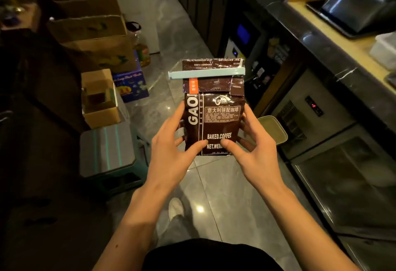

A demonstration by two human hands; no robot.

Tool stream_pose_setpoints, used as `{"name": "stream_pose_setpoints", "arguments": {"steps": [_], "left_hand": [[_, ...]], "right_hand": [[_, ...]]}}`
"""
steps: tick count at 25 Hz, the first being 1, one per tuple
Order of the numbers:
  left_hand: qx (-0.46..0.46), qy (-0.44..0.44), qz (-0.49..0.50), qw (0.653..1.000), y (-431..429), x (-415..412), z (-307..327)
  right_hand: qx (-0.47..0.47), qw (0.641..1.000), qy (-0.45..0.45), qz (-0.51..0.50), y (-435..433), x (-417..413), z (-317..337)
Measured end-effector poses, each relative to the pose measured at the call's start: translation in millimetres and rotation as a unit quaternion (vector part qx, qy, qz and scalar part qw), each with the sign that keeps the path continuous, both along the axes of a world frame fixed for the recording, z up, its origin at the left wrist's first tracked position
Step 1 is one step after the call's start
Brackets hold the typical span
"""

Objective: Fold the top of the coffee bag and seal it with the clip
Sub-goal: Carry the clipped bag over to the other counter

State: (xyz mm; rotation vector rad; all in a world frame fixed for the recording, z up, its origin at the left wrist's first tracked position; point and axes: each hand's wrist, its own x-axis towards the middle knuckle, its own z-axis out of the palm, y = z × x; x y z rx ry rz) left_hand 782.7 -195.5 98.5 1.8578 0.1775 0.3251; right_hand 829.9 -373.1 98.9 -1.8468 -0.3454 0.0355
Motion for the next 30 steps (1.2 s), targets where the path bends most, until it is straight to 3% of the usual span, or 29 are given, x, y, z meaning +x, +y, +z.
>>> {"name": "stream_pose_setpoints", "arguments": {"steps": [10, 20, 30], "left_hand": [[-0.016, 0.005, -0.048, 0.999, 71.6, 231.4, 4.6], [0.033, -0.024, -0.069, 0.997, 46.3, 531.8, 17.1], [0.008, -0.063, -0.105, 0.992, 78.2, 826.3, 19.2]], "right_hand": [[-0.023, 0.998, -0.014, -0.062, 70.9, 212.3, -0.2], [-0.006, 0.995, -0.004, -0.095, 46.5, 505.9, 4.5], [0.024, 0.989, -0.012, -0.146, 77.7, 775.0, 13.4]]}}
